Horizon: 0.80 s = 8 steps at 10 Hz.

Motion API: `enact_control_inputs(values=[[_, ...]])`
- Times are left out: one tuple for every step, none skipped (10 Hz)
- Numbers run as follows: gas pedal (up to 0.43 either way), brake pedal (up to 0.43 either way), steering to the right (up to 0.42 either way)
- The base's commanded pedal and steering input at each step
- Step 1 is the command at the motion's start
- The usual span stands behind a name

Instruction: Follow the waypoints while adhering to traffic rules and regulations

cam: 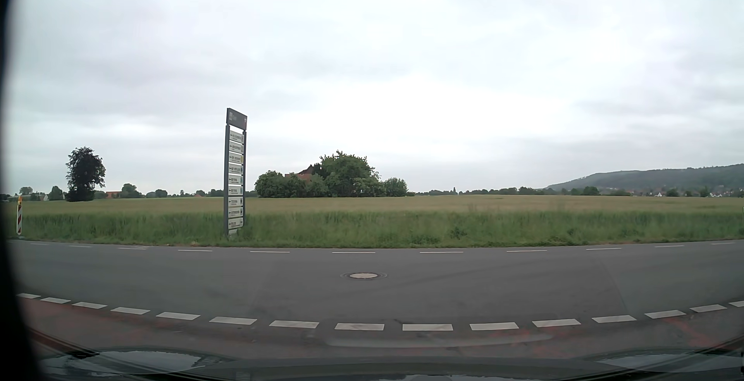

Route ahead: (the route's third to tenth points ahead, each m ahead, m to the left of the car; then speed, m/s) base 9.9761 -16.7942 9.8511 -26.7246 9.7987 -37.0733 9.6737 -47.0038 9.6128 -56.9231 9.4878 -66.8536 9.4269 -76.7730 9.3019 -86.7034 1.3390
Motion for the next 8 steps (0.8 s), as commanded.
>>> enact_control_inputs(values=[[0.0, 0.274, 0.289], [0.0, 0.274, 0.293], [0.0, 0.274, 0.295], [0.0, 0.274, 0.298], [0.0, 0.274, 0.299], [0.0, 0.274, 0.299], [0.0, 0.244, 0.299], [0.0, 0.238, 0.299]])
